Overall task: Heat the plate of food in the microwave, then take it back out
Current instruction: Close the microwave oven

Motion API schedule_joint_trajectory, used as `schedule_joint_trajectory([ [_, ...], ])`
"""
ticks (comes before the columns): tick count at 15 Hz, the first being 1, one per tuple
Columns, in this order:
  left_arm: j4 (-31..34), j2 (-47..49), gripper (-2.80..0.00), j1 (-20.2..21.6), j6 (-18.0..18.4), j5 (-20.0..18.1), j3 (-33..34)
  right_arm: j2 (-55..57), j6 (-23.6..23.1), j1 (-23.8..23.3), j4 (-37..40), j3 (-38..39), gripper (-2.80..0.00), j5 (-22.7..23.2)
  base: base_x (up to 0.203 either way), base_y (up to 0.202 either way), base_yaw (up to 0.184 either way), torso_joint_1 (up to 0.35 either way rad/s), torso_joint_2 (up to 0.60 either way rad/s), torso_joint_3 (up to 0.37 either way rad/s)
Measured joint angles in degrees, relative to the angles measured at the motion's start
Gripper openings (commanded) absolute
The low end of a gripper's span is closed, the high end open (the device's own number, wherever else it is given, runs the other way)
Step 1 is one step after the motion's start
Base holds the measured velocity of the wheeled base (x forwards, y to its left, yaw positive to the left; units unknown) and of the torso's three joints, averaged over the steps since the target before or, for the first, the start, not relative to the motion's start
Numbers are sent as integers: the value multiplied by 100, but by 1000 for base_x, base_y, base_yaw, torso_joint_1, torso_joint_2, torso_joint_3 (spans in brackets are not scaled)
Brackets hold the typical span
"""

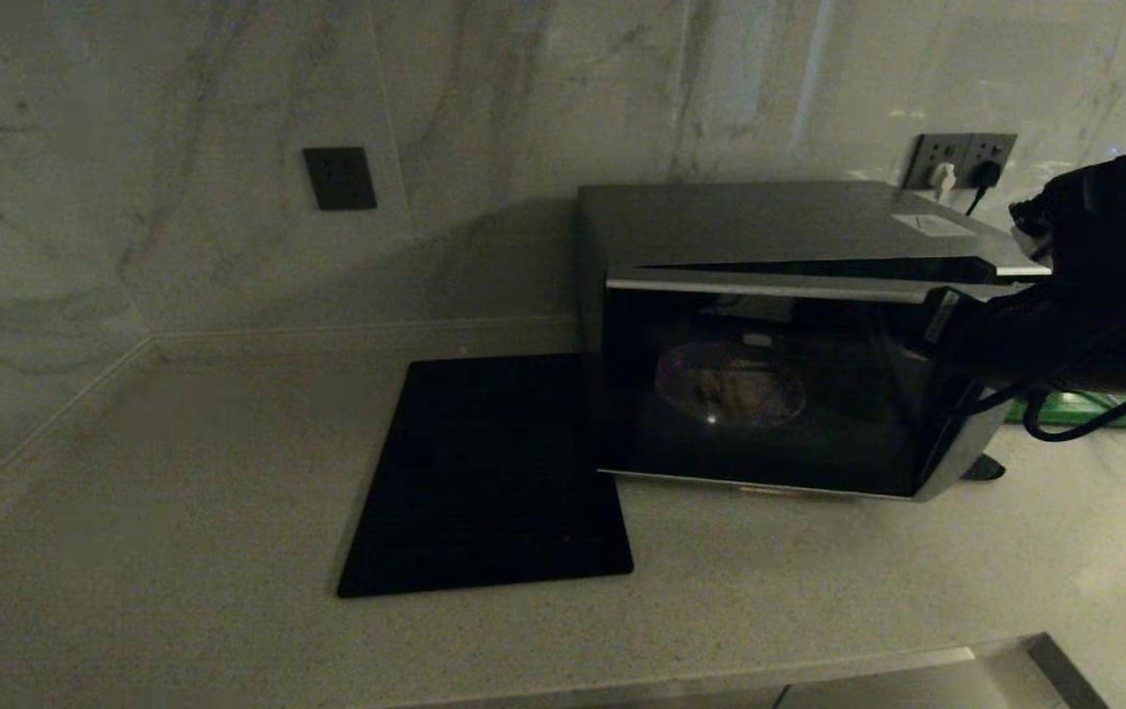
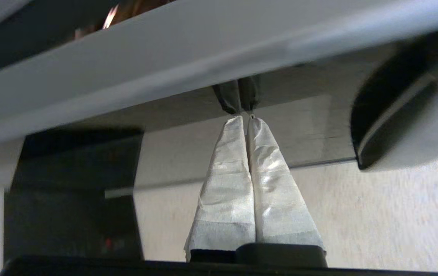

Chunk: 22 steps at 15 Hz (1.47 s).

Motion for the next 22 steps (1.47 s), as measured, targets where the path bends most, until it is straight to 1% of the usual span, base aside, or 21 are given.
schedule_joint_trajectory([
  [5, 0, 0, -280, -2, 1, 6, 0, 230, -175, -156, -439, -11, -280, 1, 0, 0, 0, 0, 0, 0],
  [9, -2, 0, -280, 0, 1, 6, 0, 358, -247, -176, -517, -38, -280, 1, 0, 0, 0, 0, 0, 0],
  [12, -1, 0, -280, 0, -2, 4, 0, 507, -340, -209, -902, -44, -280, 1, 0, 0, 0, 0, 0, 0],
  [15, 0, 0, -280, 0, 0, 5, 0, 659, -364, -225, -1107, -51, -280, 1, 0, 0, 0, 0, 0, 0],
  [22, 0, 0, -280, 0, 0, 4, 0, 831, -499, -251, -1363, -84, -280, 0, 0, 0, 0, 0, 0, 0],
])
